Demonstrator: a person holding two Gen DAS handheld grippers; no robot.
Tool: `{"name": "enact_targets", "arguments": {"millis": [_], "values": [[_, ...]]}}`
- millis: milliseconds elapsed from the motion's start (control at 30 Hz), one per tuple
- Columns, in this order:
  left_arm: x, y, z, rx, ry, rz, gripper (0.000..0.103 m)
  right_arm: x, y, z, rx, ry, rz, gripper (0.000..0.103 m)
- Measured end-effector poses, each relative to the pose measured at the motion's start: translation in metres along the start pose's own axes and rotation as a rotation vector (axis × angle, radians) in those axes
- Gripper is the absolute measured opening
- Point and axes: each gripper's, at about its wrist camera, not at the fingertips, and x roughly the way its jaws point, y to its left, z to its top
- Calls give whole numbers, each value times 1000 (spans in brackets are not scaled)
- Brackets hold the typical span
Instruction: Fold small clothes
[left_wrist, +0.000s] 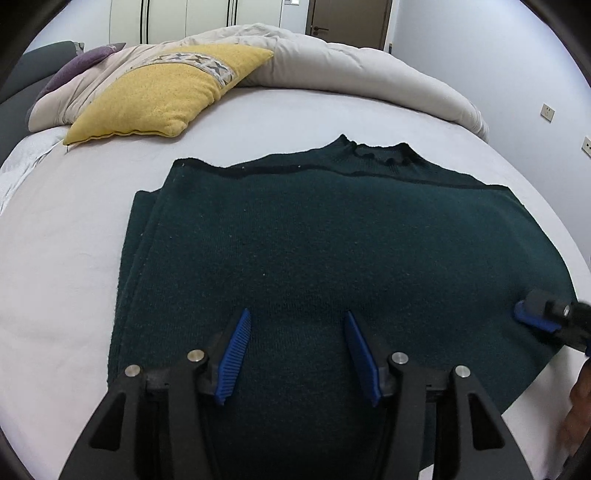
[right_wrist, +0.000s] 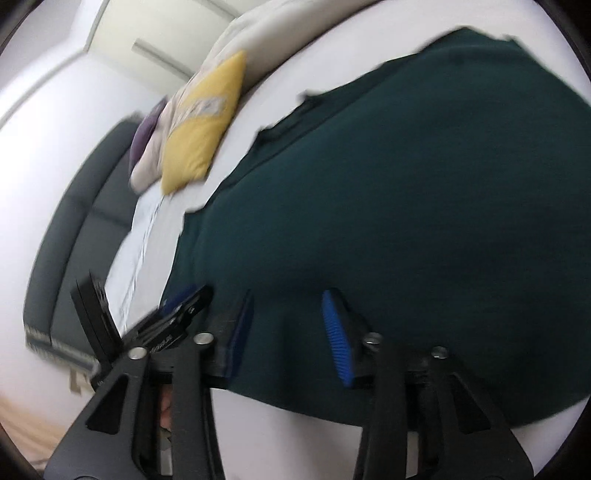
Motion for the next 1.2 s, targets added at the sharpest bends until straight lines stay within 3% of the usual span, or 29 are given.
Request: {"name": "enact_targets", "arguments": {"millis": [100, 233, 400, 467, 567, 633, 700, 900, 1100, 1200], "values": [[0, -1, -2, 8, -8, 10, 57, -29, -31, 8, 69, -78, -17, 31], [-2, -1, -4, 7, -12, 7, 57, -71, -68, 8, 132, -146, -44, 22], [-2, 1, -5, 5, -18, 1, 57, -105, -92, 3, 189, -234, -67, 21], [-1, 1, -5, 4, -18, -1, 57, -121, -98, 0, 202, -275, -135, 26], [-1, -1, -5, 10, -19, 7, 57, -150, -109, -2, 240, -320, -157, 26], [-1, -1, -4, 10, -19, 5, 57, -163, -108, -3, 240, -352, -233, 52], [-2, 0, -4, 5, -19, -3, 57, -175, -110, -3, 249, -392, -248, 55], [-18, 0, 2, -50, -13, -31, 54, -185, -119, 14, 262, -367, -199, 57], [-40, -41, 25, -60, -72, -220, 54, -153, -120, 40, 249, -246, -203, 57], [-27, -56, 37, -72, -55, -262, 54, -138, -118, 51, 259, -220, -168, 57]]}}
